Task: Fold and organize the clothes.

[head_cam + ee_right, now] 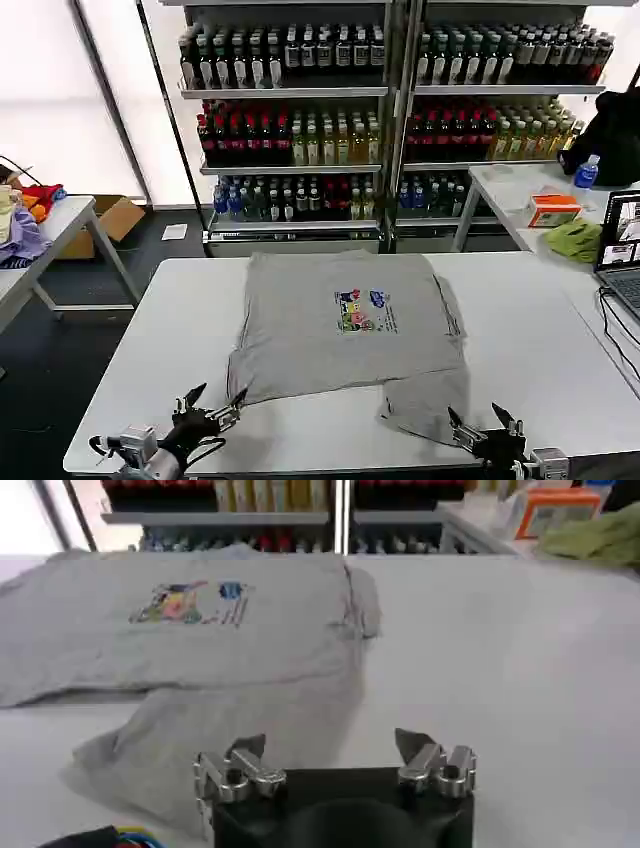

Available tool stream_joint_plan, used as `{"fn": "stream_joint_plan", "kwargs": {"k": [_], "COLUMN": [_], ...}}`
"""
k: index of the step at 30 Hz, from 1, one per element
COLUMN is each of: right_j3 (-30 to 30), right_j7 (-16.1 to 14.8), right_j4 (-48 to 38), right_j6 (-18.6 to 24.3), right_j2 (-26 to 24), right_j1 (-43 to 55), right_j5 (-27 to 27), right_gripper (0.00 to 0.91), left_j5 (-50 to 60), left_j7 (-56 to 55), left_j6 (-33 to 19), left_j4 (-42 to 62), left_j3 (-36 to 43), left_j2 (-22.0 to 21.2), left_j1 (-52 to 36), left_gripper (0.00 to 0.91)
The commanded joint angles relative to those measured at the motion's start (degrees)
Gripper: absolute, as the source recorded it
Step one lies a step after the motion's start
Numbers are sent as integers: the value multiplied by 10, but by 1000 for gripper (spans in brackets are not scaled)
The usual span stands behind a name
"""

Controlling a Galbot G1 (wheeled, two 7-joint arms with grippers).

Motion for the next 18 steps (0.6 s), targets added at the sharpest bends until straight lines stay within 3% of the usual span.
{"fn": "stream_joint_plan", "kwargs": {"k": [1,2,4,15,18], "right_j3": [-15,-19,-30,-56,-63], "right_j7": [30,29,33,19,3], "right_j4": [7,4,-1,-8,-17], "right_j6": [-30,-30,-31,-20,3], "right_j2": [7,7,9,17,17], "right_j1": [-6,-4,-3,-3,0], "right_j5": [-3,-2,1,39,40], "right_gripper": [0,0,0,0,0], "left_j5": [-2,5,24,62,68], "left_j7": [-68,-74,-75,-43,-40], "left_j6": [44,44,41,31,26], "left_j4": [41,45,52,57,53], "left_j3": [59,63,67,76,72], "left_j2": [-3,-9,-20,-32,-33], "left_j1": [-42,-43,-45,-34,-32], "left_gripper": [524,292,30,10,10]}}
